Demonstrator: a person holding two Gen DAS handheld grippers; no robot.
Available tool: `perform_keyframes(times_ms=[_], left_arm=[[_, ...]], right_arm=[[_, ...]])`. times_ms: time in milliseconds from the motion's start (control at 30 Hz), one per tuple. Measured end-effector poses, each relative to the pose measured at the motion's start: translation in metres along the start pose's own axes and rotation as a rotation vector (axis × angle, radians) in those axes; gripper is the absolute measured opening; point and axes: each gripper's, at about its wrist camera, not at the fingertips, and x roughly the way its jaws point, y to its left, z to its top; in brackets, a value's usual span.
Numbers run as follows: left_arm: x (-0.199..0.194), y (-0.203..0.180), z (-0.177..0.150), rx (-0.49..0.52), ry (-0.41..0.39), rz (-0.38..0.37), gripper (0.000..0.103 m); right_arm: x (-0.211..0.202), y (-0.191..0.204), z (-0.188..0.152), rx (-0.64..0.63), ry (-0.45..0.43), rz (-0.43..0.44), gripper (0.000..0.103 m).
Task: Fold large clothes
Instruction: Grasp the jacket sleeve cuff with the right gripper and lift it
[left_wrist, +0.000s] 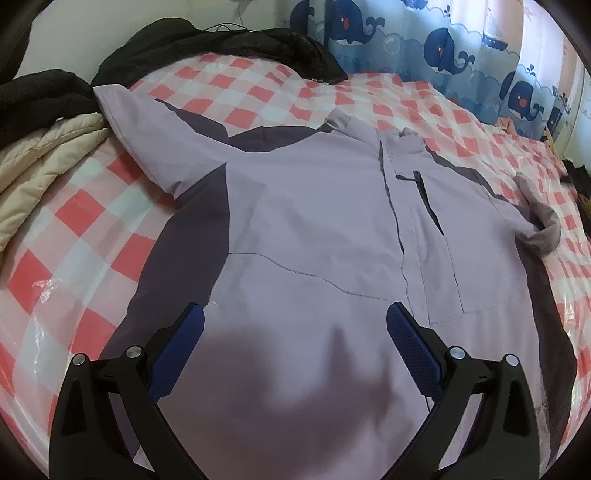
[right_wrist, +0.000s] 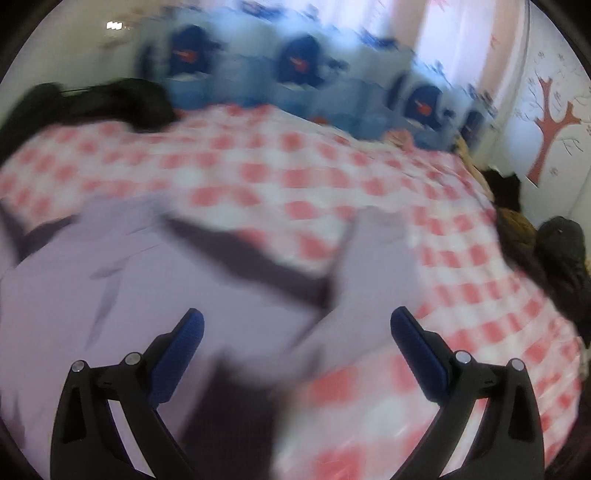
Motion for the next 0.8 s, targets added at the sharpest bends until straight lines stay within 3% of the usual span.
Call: perform_keyframes(times_ms=[133, 200, 367, 433, 467, 500, 533, 667, 800], left_arm=[[0.005, -0.010, -0.003, 0.042, 0.020, 0.007, 0.095], [0.005, -0.015, -0.005, 0.060, 0.025, 0.006, 0.095], [0.007, -0.028, -0.009, 0.109, 0.031, 0.010, 0.095], [0.011, -0.033, -0.011, 0.130, 0.041, 0.015, 0.095], [0.012, -0.035, -0.013, 0.137, 0.045, 0.017, 0.095], [0.015, -0.038, -0.014, 0.147, 0.051, 0.022, 0.095], [0.016, -0.039, -0.015, 0.154, 0.056, 0.027, 0.095], [0.015, -0.041, -0.016, 0.159, 0.054, 0.028, 0.095], [0.009, -0.035, -0.012, 0.112, 0.040, -0.006, 0.095]], right_arm=[[0.073, -0.021, 0.053, 0.051, 0.180, -0.037, 0.098], [0.099, -0.019, 0.067, 0.042, 0.209, -0.067, 0.097], [0.183, -0.007, 0.074, -0.126, 0.289, -0.288, 0.097], [0.208, -0.019, 0.066, -0.146, 0.330, -0.312, 0.096], [0.212, -0.030, 0.060, -0.117, 0.339, -0.275, 0.093], [0.213, -0.047, 0.054, -0.041, 0.349, -0.183, 0.060], [0.213, -0.063, 0.050, 0.048, 0.364, -0.102, 0.019], [0.163, -0.134, 0.021, 0.245, 0.234, 0.032, 0.017], [0.100, -0.212, -0.041, 0.527, 0.110, 0.217, 0.016]])
